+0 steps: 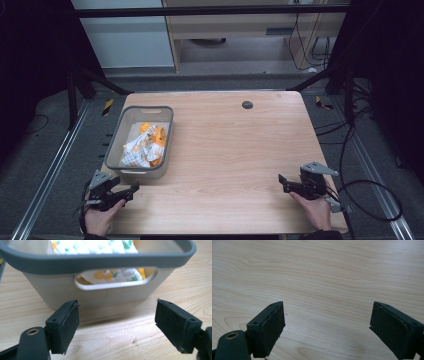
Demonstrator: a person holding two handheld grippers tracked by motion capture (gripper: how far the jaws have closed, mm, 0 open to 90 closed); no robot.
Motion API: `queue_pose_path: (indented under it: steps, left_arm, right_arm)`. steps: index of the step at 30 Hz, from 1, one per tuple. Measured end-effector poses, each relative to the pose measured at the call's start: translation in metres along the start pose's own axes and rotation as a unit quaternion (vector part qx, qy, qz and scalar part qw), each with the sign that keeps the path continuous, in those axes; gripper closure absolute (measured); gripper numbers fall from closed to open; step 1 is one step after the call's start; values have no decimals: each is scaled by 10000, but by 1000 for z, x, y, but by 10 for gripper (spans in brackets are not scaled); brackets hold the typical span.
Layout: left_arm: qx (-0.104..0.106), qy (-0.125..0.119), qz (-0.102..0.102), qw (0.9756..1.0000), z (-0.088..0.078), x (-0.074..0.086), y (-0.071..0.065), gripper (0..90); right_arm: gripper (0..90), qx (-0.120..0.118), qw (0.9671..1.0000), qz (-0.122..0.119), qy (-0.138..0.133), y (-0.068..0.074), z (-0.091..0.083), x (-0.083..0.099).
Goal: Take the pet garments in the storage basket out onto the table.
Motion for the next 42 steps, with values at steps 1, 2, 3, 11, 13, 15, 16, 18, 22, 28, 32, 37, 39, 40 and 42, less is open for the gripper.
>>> queue_pose_path:
  steps: [1,2,3,11,13,15,16,18,22,28,32,37,39,40,42]
  left_arm:
    - [-20,-36,16,10000,-1,-1,1,193]
    - [-30,-76,11,10000,-2,-1,2,197]
    - [-16,-87,-10,10000,-3,-2,2,202]
    - [-37,-278,56,9996,-10,-7,0,210]
    - [-21,-318,59,9995,-11,-9,0,211]
    - [-48,-396,70,9992,-13,-12,1,225]
    - [-39,-426,85,9990,-14,-15,0,224]
    - [-58,-468,113,9988,-16,-17,0,224]
    - [-44,-554,142,9984,-20,-23,-2,223]
    - [-17,-595,224,9980,-23,-30,-5,223]
    - [-8,-655,245,9976,-26,-35,-6,223]
    - [-7,-675,324,9972,-27,-42,-10,223]
    - [-14,-672,355,9971,-25,-45,-11,223]
    - [4,-664,374,9971,-25,-47,-12,223]
    - [15,-669,408,9969,-25,-50,-14,223]
  right_arm:
    - [124,22,10000,-29,1,0,1,0]
    - [123,40,10000,-75,-10,0,1,0]
    - [122,39,10000,-79,-17,1,1,0]
    - [109,95,9998,-152,3,0,2,1]
    - [109,99,9998,-160,-9,0,2,1]
    - [111,134,9998,-168,-42,0,1,1]
    - [112,153,9997,-169,-60,-1,1,0]
    - [112,145,9998,-145,-84,-1,1,0]
    - [115,176,9997,-147,-116,-2,0,0]
    - [122,153,9997,-180,-104,-2,1,0]
    - [124,152,9997,-183,-108,-2,2,0]
    - [126,122,9998,-161,-87,-1,3,1]
    - [127,92,9998,-176,-65,0,4,1]
    - [127,106,9997,-191,-55,0,5,1]
    - [127,88,9997,-214,-35,1,6,2]
Point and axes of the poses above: each handheld gripper's, and its own axes: z roughly forward along the jaws, x roughly out of its underside, y roughly to its left, the point moved 4 cm from there along z, roughly forward along the jaws, and after that the axes turned 3 degrees about y, right-handed, at the moved point
